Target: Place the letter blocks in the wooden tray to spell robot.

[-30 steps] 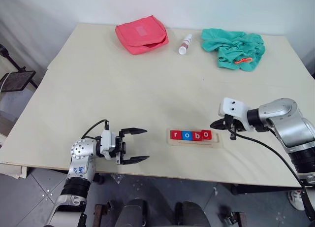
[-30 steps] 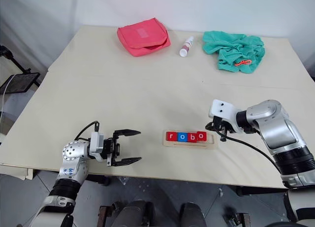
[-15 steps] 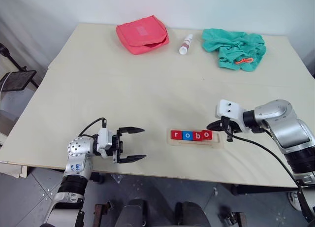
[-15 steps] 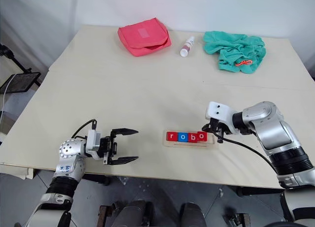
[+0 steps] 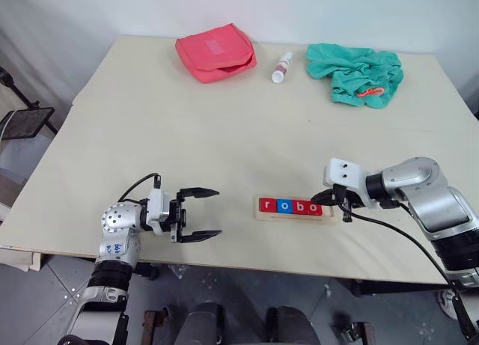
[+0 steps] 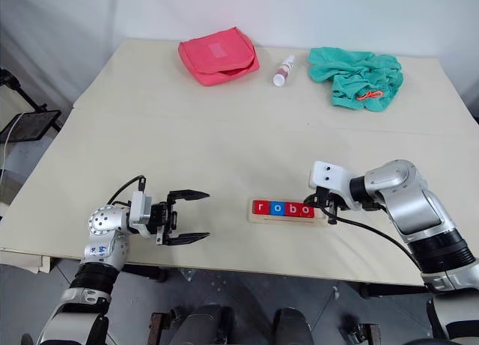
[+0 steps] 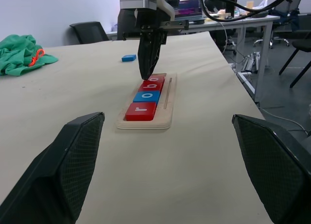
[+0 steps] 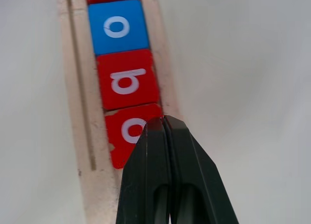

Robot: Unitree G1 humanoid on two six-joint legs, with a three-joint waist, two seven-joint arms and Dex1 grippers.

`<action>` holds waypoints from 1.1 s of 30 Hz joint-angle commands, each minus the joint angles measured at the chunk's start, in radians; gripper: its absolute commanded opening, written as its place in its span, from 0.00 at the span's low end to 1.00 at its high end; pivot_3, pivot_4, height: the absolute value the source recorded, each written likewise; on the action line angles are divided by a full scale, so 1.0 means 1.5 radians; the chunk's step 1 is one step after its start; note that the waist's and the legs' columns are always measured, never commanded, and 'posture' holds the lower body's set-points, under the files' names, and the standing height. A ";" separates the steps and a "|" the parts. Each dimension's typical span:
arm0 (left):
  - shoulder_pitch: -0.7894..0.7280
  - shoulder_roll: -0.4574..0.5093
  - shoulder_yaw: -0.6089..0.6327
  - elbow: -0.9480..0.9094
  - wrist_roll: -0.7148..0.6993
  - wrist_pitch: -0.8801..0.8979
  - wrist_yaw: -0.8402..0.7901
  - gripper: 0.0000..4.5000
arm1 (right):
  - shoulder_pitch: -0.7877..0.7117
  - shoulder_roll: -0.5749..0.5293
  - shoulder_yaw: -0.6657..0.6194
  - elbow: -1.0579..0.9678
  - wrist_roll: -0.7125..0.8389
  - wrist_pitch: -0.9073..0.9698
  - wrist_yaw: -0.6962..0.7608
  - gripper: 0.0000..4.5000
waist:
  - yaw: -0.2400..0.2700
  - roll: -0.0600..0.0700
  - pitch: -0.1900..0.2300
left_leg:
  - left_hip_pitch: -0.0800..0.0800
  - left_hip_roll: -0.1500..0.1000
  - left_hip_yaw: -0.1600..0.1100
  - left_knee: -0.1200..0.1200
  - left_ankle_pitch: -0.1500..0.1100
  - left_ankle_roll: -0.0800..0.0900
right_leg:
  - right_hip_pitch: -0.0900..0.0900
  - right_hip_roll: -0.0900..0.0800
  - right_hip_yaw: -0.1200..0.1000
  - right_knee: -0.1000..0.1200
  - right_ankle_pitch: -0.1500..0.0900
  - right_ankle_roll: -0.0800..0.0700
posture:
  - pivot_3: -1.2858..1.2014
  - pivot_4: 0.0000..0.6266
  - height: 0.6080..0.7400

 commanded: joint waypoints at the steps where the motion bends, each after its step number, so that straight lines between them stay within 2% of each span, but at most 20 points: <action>1: -0.006 0.002 0.011 0.002 -0.010 -0.010 -0.006 1.00 | 0.000 -0.014 -0.057 -0.034 0.030 0.019 -0.016 0.01 | 0.000 0.000 0.000 | 0.000 0.000 0.000 0.000 0.000 0.000 | 0.000 0.000 0.000 0.000 0.000 0.000 | 0.52 0.24 1.00; 4: -0.009 0.001 0.010 0.009 -0.010 -0.013 -0.009 1.00 | 0.040 -0.021 -0.105 -0.053 0.055 0.026 -0.035 0.01 | 0.003 0.000 0.000 | 0.000 0.000 0.000 0.000 0.000 0.000 | 0.000 0.000 0.000 0.000 0.000 0.000 | 0.52 0.24 1.00; 6: -0.012 0.000 0.010 0.015 -0.012 -0.013 -0.014 1.00 | 0.107 -0.027 -0.173 -0.079 0.085 0.027 -0.049 0.01 | 0.009 0.000 0.000 | 0.000 0.000 -0.001 0.000 0.000 0.000 | 0.000 0.000 0.000 0.000 0.000 0.000 | 0.52 0.24 1.00; 9: -0.019 -0.001 0.011 0.028 -0.014 -0.013 -0.024 1.00 | 0.221 -0.025 -0.284 -0.125 0.118 0.048 -0.085 0.20 | 0.018 0.000 0.000 | 0.000 -0.001 -0.002 -0.001 0.000 0.000 | 0.000 0.000 0.000 0.000 0.000 0.000 | 0.52 0.24 1.00; 13: -0.032 -0.002 0.016 0.049 -0.015 -0.014 -0.036 1.00 | 0.316 -0.009 -0.387 -0.165 0.140 0.066 -0.145 0.50 | 0.018 0.000 0.000 | -0.001 -0.001 -0.001 0.000 0.000 0.000 | 0.000 0.000 -0.002 0.000 0.000 0.000 | 0.52 0.24 1.00; 18: -0.048 -0.002 0.018 0.074 -0.011 -0.018 -0.046 1.00 | 0.413 0.027 -0.489 -0.190 0.148 0.085 -0.222 0.84 | 0.017 0.000 0.000 | 0.001 0.000 0.001 0.000 0.000 0.000 | 0.001 0.001 -0.002 0.000 0.000 0.000 | 0.52 0.24 1.00; 19: -0.051 -0.003 0.017 0.076 -0.011 -0.018 -0.046 1.00 | 0.428 0.035 -0.502 -0.195 0.151 0.087 -0.234 0.94 | 0.016 0.000 0.000 | 0.001 0.000 0.001 -0.001 0.000 0.000 | 0.001 0.000 -0.002 0.000 0.000 0.000 | 0.52 0.24 1.00; 20: -0.053 -0.004 0.016 0.078 -0.010 -0.019 -0.048 1.00 | 0.440 0.045 -0.513 -0.199 0.152 0.091 -0.250 0.98 | 0.017 0.000 0.000 | 0.001 0.000 0.001 -0.001 0.000 0.000 | 0.001 0.000 -0.002 0.000 0.000 0.000 | 0.52 0.24 1.00; 25: -0.063 -0.009 0.011 0.087 -0.010 -0.019 -0.054 1.00 | 0.462 0.090 -0.551 -0.216 0.174 0.123 -0.318 0.99 | 0.016 0.000 0.000 | 0.001 0.000 0.001 0.000 0.000 0.000 | 0.001 0.000 -0.001 0.000 0.000 0.000 | 0.52 0.24 1.00; 33: -0.065 -0.006 0.009 0.083 -0.012 -0.014 -0.061 1.00 | 0.406 0.114 -0.548 -0.187 0.202 0.162 -0.407 0.99 | 0.016 0.000 0.000 | 0.001 0.000 0.002 -0.001 0.000 0.000 | 0.001 0.000 0.000 0.000 0.000 0.000 | 0.52 0.24 1.00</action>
